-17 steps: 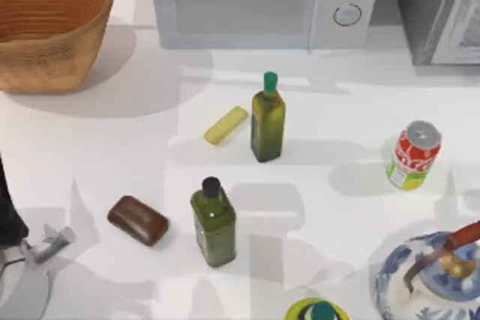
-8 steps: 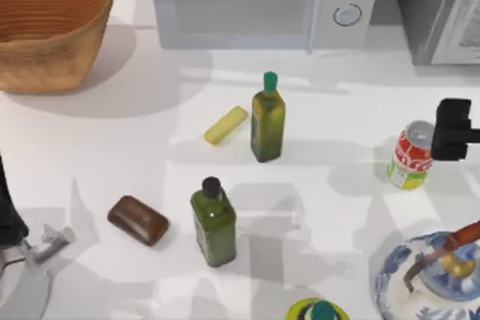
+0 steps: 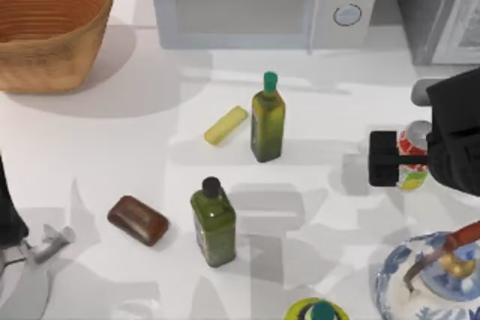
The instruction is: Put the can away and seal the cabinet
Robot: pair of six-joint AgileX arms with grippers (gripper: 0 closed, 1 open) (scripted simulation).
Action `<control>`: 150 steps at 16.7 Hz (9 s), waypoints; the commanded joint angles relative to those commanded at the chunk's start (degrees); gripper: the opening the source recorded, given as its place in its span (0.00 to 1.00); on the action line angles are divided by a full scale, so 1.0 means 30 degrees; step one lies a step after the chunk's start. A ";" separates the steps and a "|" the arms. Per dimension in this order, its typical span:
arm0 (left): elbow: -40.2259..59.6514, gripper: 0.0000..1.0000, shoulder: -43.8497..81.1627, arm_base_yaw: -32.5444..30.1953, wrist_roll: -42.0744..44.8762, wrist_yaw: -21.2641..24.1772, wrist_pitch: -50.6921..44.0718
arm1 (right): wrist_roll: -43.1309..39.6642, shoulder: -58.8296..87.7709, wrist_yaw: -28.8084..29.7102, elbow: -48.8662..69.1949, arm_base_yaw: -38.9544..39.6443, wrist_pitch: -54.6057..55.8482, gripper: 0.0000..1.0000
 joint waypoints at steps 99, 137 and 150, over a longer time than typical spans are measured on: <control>0.0000 1.00 0.0000 0.0000 0.0000 0.0000 0.0000 | -0.7510 -2.4381 -0.4303 -0.9834 -0.8273 0.1915 0.00; 0.0000 1.00 0.0000 0.0000 0.0000 0.0000 0.0000 | -0.6039 0.6846 -0.2506 3.0635 -0.6060 -0.9067 0.00; 0.0000 1.00 0.0000 0.0000 0.0000 0.0000 0.0000 | -0.6877 1.1383 -0.3130 3.9195 -0.6812 -0.9871 0.00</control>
